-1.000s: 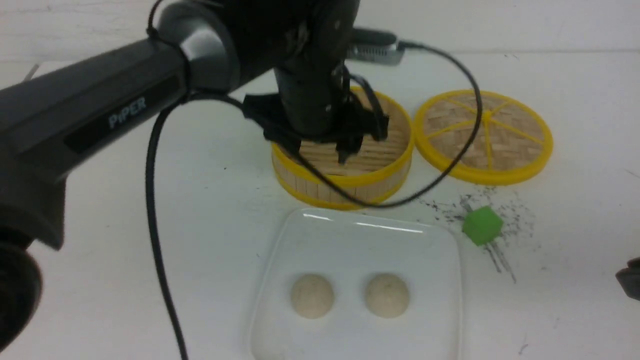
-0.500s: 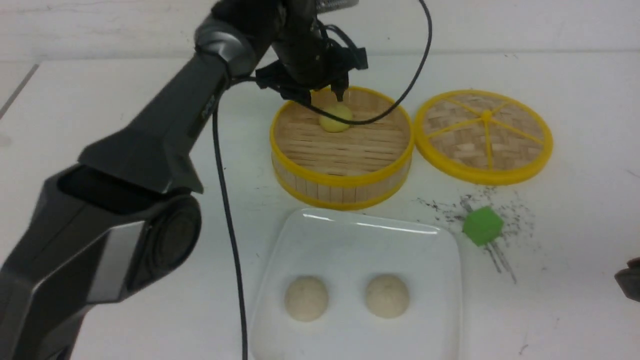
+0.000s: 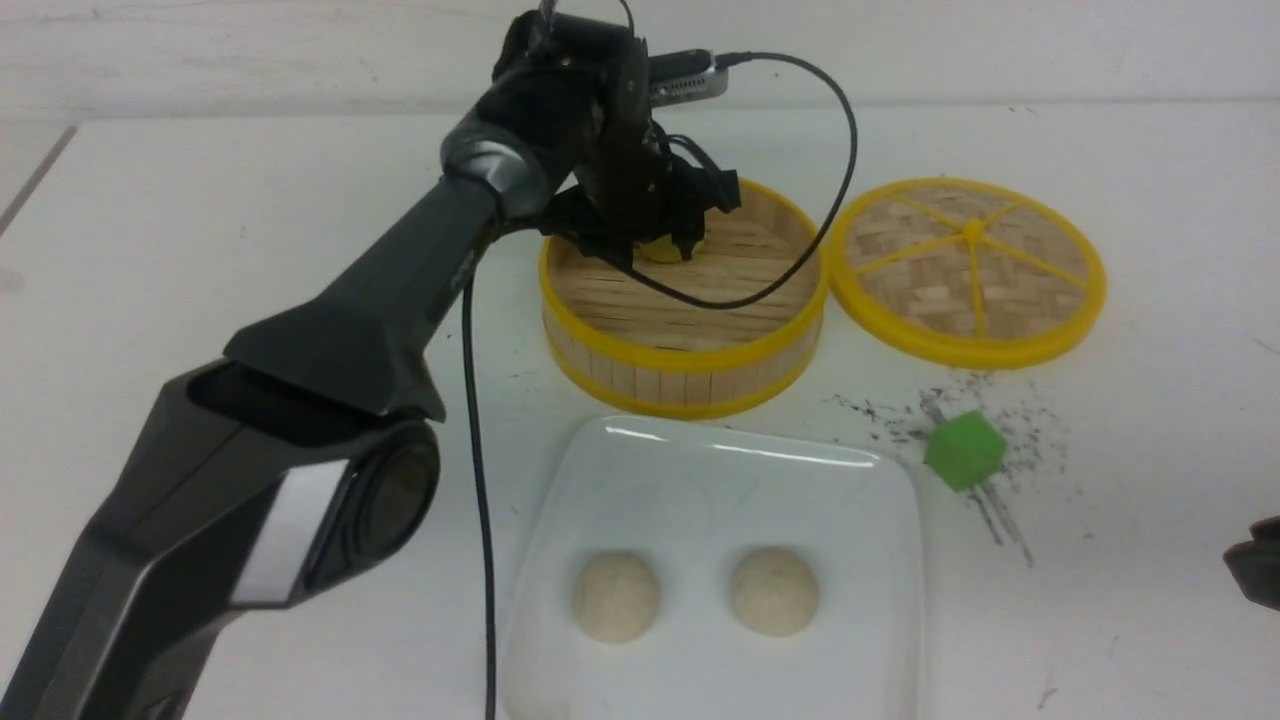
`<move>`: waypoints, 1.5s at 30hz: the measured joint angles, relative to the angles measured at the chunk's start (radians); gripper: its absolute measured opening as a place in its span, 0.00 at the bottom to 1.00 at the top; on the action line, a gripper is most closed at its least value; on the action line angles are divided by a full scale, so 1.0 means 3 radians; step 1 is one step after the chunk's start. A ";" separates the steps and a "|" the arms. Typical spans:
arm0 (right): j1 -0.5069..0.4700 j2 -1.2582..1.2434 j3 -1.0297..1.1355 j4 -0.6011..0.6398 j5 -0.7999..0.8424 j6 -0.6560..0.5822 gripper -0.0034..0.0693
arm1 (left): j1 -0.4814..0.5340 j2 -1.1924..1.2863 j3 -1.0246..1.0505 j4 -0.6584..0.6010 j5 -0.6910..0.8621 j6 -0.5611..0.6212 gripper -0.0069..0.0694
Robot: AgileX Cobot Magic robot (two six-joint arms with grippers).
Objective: Put the steamed buns into the plate on the white tablecloth.
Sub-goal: 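Reach into the bamboo steamer and grasp a bun with the left gripper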
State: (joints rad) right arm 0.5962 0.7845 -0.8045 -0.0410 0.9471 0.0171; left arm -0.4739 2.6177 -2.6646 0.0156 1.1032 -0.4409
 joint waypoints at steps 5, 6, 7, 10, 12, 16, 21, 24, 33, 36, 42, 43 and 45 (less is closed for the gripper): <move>0.0000 0.0000 0.0000 0.0000 0.0000 0.0000 0.25 | -0.0039 0.0015 0.0000 0.0219 -0.0003 0.0000 0.65; 0.0000 0.0000 0.0000 0.0000 0.0000 0.0000 0.25 | -0.0063 0.0022 0.0000 0.0302 -0.0003 0.0000 0.65; 0.0000 0.0000 0.0000 0.0000 0.0000 0.0000 0.25 | -0.0081 0.0031 0.0000 0.0382 -0.0003 0.0000 0.65; 0.0000 0.0000 0.0000 0.0000 0.0000 0.0000 0.26 | -0.0137 0.0061 0.0000 0.0594 -0.0003 -0.0017 0.65; 0.0000 0.0000 0.0000 0.0005 0.0000 0.0000 0.26 | -0.0180 0.0081 0.0000 0.0715 -0.0013 -0.0063 0.65; 0.0000 0.0000 0.0000 0.0007 0.0000 0.0000 0.26 | -0.0201 0.0084 0.0000 0.0787 -0.0013 -0.0123 0.64; 0.0000 0.0000 0.0000 0.0007 0.0000 0.0000 0.27 | -0.0201 0.0087 0.0000 0.0817 0.0018 -0.0160 0.54; 0.0000 0.0000 0.0000 0.0007 0.0000 0.0000 0.27 | -0.0201 0.0087 0.0000 0.0804 0.0060 -0.0160 0.34; 0.0000 0.0000 0.0000 0.0007 0.0000 0.0000 0.27 | -0.0201 0.0080 -0.0001 0.0586 0.0180 0.0268 0.23; 0.0000 0.0000 0.0000 0.0019 0.0000 0.0000 0.27 | -0.0201 0.0054 -0.0001 0.0573 0.0302 0.0373 0.23; 0.0000 0.0000 0.0000 0.0047 0.0000 0.0000 0.28 | -0.0195 -0.0148 -0.0001 0.0573 0.0444 0.0502 0.23; 0.0000 0.0000 0.0000 0.0047 0.0000 0.0000 0.29 | -0.0195 -0.0187 -0.0004 0.0573 0.0444 0.0518 0.22; 0.0000 0.0000 0.0000 0.0047 0.0000 0.0000 0.29 | -0.0195 -0.0247 -0.0013 0.0576 0.0444 0.0528 0.22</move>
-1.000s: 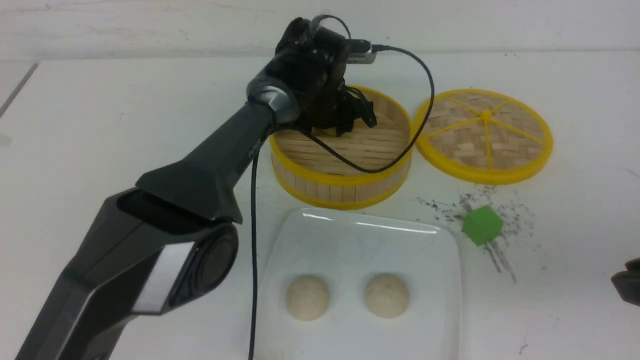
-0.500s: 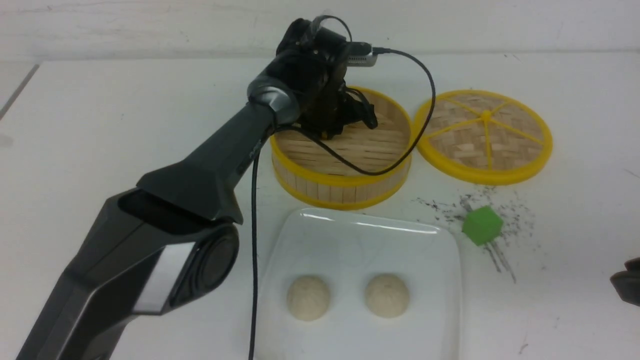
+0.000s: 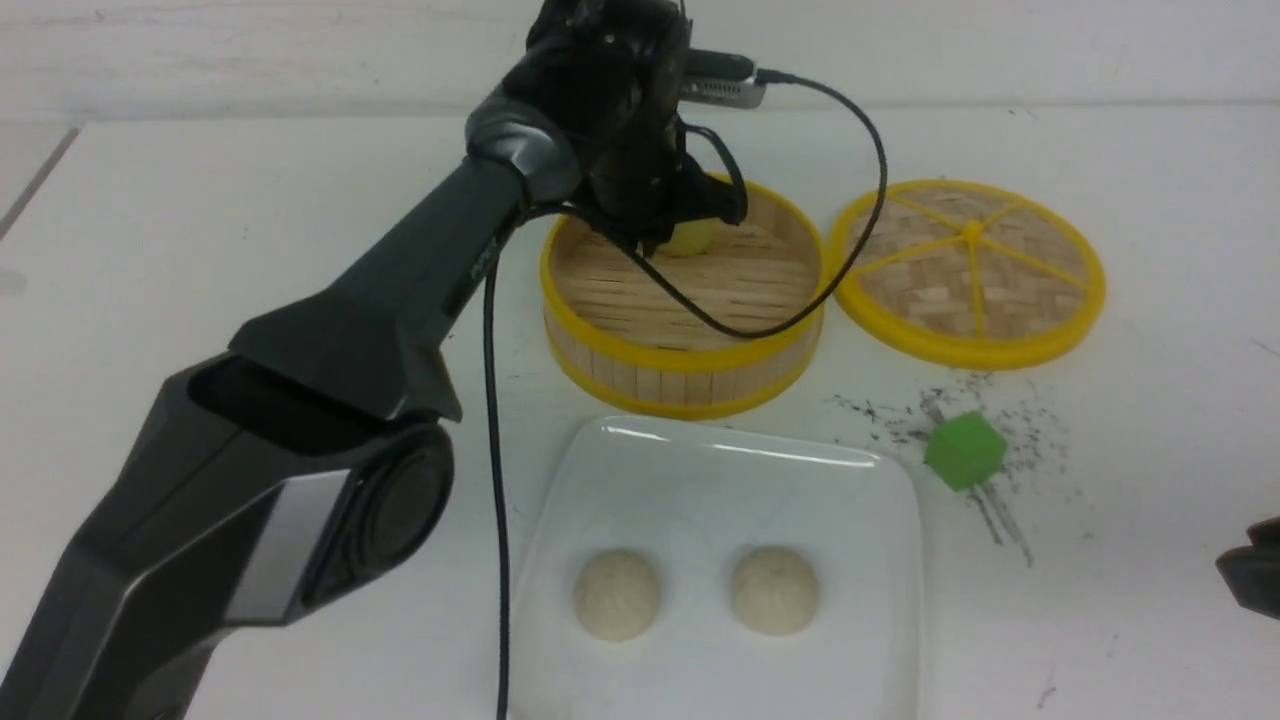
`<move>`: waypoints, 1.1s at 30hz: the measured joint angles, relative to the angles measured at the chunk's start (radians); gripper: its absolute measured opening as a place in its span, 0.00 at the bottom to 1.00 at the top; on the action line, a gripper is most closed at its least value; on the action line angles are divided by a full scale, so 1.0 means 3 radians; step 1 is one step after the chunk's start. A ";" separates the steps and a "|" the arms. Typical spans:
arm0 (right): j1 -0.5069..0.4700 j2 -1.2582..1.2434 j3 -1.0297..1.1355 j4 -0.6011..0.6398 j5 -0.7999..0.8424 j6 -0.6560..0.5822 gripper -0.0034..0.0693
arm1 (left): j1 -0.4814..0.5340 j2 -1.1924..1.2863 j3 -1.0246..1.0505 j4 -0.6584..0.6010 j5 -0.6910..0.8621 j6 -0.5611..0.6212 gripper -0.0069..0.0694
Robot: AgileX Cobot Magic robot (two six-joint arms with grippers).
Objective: Put the steamed buns into the plate on the white tablecloth.
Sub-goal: 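Reach into the bamboo steamer and grasp a bun with the left gripper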
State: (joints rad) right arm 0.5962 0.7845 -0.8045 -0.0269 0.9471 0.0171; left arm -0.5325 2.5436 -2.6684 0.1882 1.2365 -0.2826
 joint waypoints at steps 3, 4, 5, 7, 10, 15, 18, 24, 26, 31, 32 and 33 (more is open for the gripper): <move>0.0000 0.0000 0.0000 -0.0001 0.0000 0.0000 0.30 | 0.0000 -0.0064 0.0000 0.0000 0.0000 0.0024 0.22; 0.0000 0.0000 0.0000 -0.0001 0.0000 0.0000 0.30 | 0.0000 -0.0078 0.0000 0.0000 0.0000 0.0028 0.22; 0.0000 0.0000 0.0000 -0.0001 0.0000 0.0000 0.30 | 0.0000 -0.0094 0.0000 0.0000 0.0000 0.0037 0.22; 0.0000 0.0000 0.0000 0.0011 0.0000 0.0000 0.31 | 0.0000 -0.0110 0.0000 -0.0003 0.0000 0.0030 0.22; 0.0000 0.0000 0.0000 0.0018 0.0000 0.0000 0.31 | 0.0000 -0.0109 0.0000 -0.0007 0.0000 -0.0035 0.22; 0.0000 0.0000 0.0000 0.0021 0.0000 0.0000 0.32 | 0.0000 -0.0060 0.0000 -0.0013 -0.0211 -0.0233 0.27; 0.0000 0.0000 0.0000 0.0022 0.0000 0.0000 0.33 | 0.0000 0.0008 0.0000 -0.0051 -0.0450 -0.0411 0.37; 0.0000 0.0000 0.0000 0.0026 0.0000 0.0000 0.33 | 0.0000 0.0201 -0.0004 -0.0069 -0.0556 -0.0699 0.59; 0.0000 0.0000 0.0000 0.0026 0.0000 0.0000 0.34 | -0.0012 0.0270 -0.0004 -0.0048 -0.0556 -0.0764 0.68; 0.0000 0.0000 0.0000 0.0026 0.0000 0.0000 0.35 | -0.0079 0.0363 -0.0004 0.0108 -0.0582 -0.0938 0.71; 0.0000 0.0000 0.0000 0.0026 0.0000 0.0000 0.35 | -0.0095 0.0379 -0.0004 0.0147 -0.0608 -0.1009 0.72; 0.0000 0.0000 0.0000 0.0026 0.0000 0.0000 0.35 | -0.0106 0.0396 -0.0004 0.0174 -0.0623 -0.1087 0.72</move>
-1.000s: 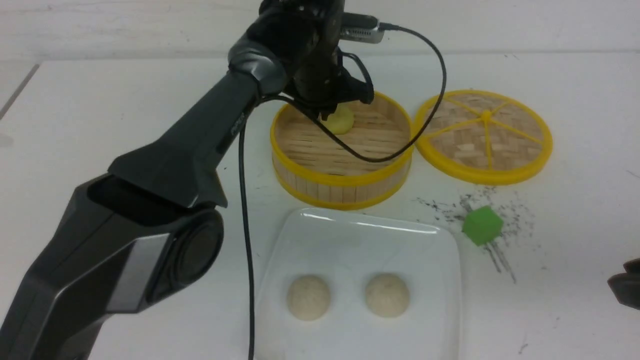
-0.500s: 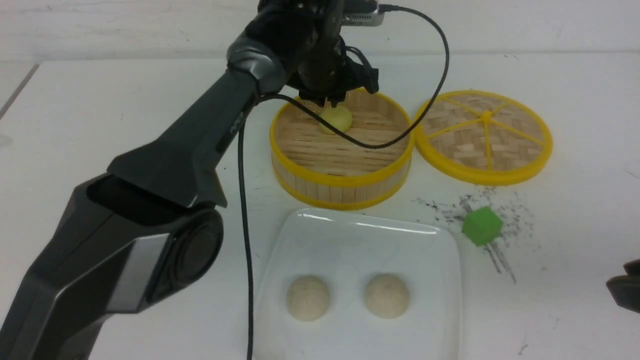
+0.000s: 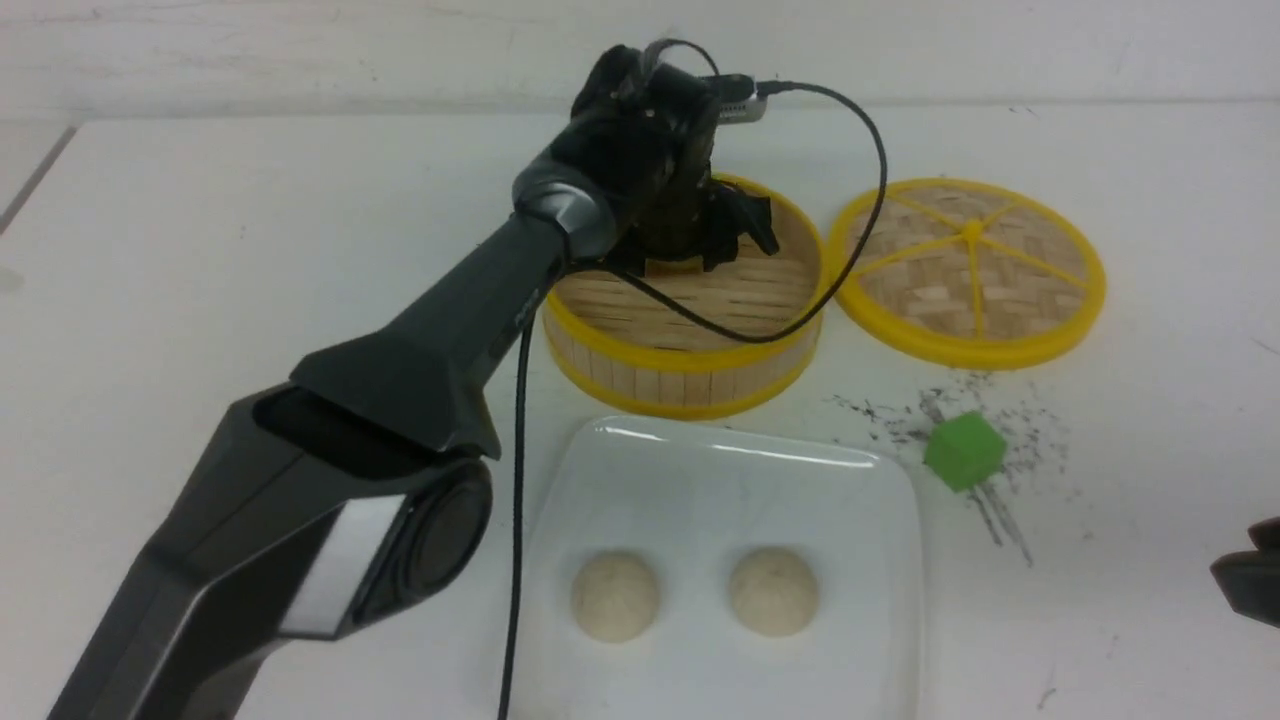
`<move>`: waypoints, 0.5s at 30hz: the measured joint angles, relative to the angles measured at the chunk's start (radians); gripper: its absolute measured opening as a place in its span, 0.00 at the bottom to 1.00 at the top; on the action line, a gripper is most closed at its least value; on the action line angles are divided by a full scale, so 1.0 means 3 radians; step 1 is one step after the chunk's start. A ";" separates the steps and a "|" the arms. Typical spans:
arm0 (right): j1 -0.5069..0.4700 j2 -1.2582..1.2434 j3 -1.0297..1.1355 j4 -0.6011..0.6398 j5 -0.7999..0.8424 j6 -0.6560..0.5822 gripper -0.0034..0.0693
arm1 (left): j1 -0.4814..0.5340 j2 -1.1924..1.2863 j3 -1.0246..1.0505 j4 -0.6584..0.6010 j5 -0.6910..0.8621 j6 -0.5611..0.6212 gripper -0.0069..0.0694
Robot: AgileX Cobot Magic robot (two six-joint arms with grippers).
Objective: Put the steamed buns into the plate on the white tablecloth.
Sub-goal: 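Reach into the bamboo steamer and grasp a bun with the left gripper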
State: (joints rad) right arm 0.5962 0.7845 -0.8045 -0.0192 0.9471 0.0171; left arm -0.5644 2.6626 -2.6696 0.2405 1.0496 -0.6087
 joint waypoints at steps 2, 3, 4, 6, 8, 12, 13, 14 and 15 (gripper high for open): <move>0.0000 0.0000 0.0000 0.0000 0.0000 0.0000 0.35 | -0.0037 0.0024 -0.0008 0.0110 -0.0060 -0.0163 0.72; 0.0000 0.0000 0.0000 0.0000 0.0000 0.0000 0.35 | -0.0037 0.0028 -0.0008 0.0121 -0.0060 -0.0178 0.72; 0.0000 0.0000 0.0000 0.0000 0.0000 0.0000 0.35 | -0.0067 0.0043 -0.0012 0.0232 -0.0090 -0.0281 0.72; 0.0000 0.0000 0.0000 0.0000 0.0000 0.0000 0.35 | -0.0086 0.0050 -0.0012 0.0314 -0.0100 -0.0343 0.72; 0.0000 0.0000 0.0000 0.0000 0.0000 0.0000 0.36 | -0.0134 0.0084 -0.0012 0.0560 -0.0110 -0.0509 0.69; 0.0000 0.0000 0.0000 0.0000 -0.0003 0.0000 0.36 | -0.0176 0.0125 -0.0012 0.0807 -0.0110 -0.0648 0.56; 0.0000 0.0000 0.0000 0.0000 -0.0003 0.0000 0.36 | -0.0178 0.0133 -0.0012 0.0849 -0.0100 -0.0671 0.50; 0.0000 0.0000 0.0000 0.0000 -0.0003 0.0000 0.36 | -0.0178 0.0133 -0.0012 0.0856 -0.0100 -0.0674 0.48; 0.0000 0.0000 0.0000 0.0000 -0.0003 0.0000 0.36 | -0.0180 0.0135 -0.0012 0.0877 -0.0108 -0.0701 0.34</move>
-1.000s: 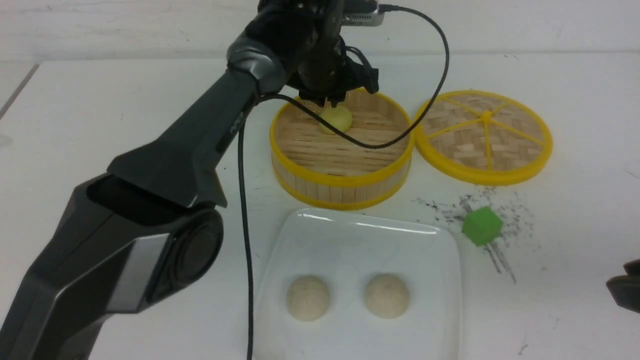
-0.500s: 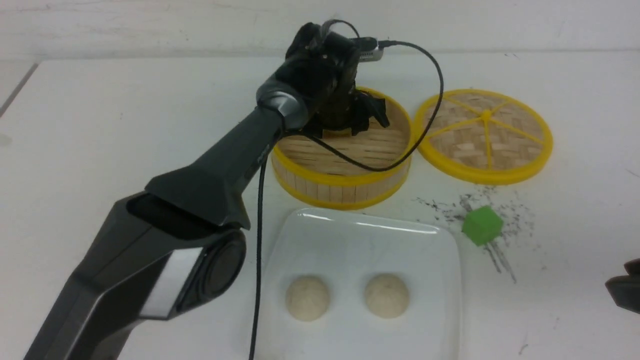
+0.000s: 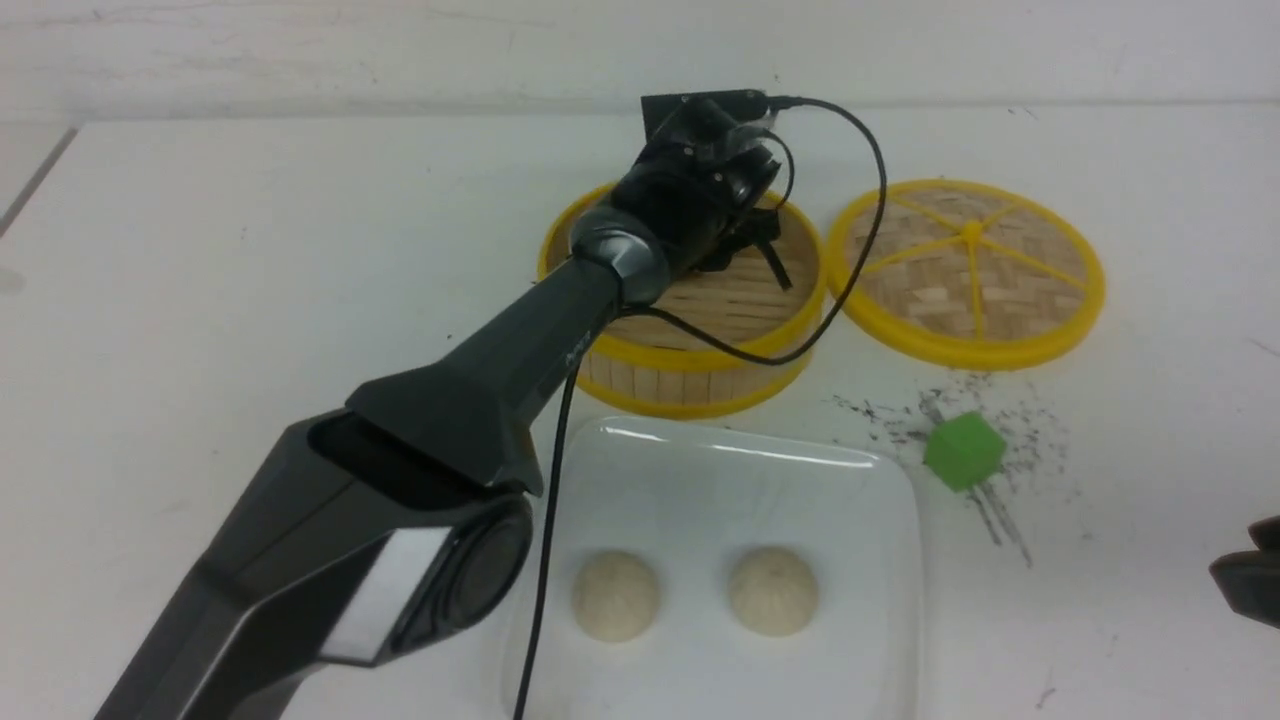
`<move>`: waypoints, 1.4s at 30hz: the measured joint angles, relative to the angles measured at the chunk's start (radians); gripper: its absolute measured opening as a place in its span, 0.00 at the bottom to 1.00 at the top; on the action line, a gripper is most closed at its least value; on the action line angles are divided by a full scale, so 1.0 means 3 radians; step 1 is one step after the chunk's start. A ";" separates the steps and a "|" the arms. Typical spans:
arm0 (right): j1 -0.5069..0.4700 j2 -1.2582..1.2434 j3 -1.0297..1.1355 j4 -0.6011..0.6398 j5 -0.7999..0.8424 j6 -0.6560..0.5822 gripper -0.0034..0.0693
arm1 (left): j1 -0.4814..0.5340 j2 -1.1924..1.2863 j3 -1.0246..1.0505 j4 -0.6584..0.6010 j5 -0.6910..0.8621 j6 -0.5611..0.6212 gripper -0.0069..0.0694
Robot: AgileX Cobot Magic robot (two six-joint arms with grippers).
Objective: Put the steamed buns into the plate on the white tablecloth.
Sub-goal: 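Reach into the bamboo steamer and grasp a bun with the left gripper, then carry the bun from the bamboo steamer to the plate with the left gripper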
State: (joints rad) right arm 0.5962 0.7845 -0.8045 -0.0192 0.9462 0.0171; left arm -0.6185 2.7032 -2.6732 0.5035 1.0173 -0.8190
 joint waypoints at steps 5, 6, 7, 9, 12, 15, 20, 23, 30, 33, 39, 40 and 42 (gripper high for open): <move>0.0000 0.0000 0.0000 0.0000 0.0000 0.0000 0.36 | 0.0000 -0.0006 -0.0003 -0.0003 0.0012 0.0161 0.13; 0.0000 0.0000 0.0000 0.0000 0.0000 0.0000 0.36 | 0.0000 -0.0021 -0.0003 -0.0020 0.0032 0.0234 0.13; 0.0000 0.0000 0.0000 0.0003 0.0000 0.0000 0.36 | 0.0000 -0.0050 -0.0003 -0.0074 0.0073 0.0350 0.13; 0.0000 0.0000 0.0000 0.0003 0.0003 0.0000 0.36 | 0.0000 -0.0130 0.0001 -0.0180 0.0200 0.0516 0.13; 0.0000 0.0000 0.0000 0.0003 0.0003 0.0000 0.36 | 0.0000 -0.0336 0.0003 -0.0414 0.0492 0.0720 0.13; 0.0000 0.0000 0.0000 0.0003 0.0003 0.0000 0.37 | 0.0000 -0.0560 0.0003 -0.0542 0.0667 0.0895 0.13; 0.0000 0.0000 0.0000 0.0004 0.0006 0.0000 0.37 | -0.0005 -0.0977 0.0000 -0.0715 0.0730 0.1140 0.12; 0.0000 0.0000 0.0000 0.0007 0.0006 0.0000 0.37 | -0.0005 -0.1179 0.0000 -0.0872 0.0730 0.1308 0.12; 0.0000 0.0000 0.0000 0.0007 0.0013 0.0000 0.37 | -0.0005 -0.1748 0.0099 -0.1366 0.0732 0.1788 0.12; 0.0000 0.0000 0.0000 0.0007 0.0029 0.0000 0.37 | -0.0009 -0.2130 0.0554 -0.1512 0.0732 0.1851 0.12; 0.0000 0.0000 0.0000 0.0007 0.0043 0.0000 0.38 | -0.0012 -0.2919 0.2203 -0.1820 0.0732 0.1887 0.12; 0.0000 0.0000 0.0000 0.0007 0.0043 0.0000 0.38 | -0.0012 -0.3051 0.2518 -0.1865 0.0732 0.1902 0.12; 0.0000 0.0000 0.0000 0.0010 0.0049 0.0000 0.38 | -0.0012 -0.3291 0.3113 -0.1934 0.0732 0.1925 0.12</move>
State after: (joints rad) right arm 0.5962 0.7845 -0.8045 -0.0162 0.9609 0.0171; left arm -0.6220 1.7160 -1.7393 -0.0768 1.2370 -0.2416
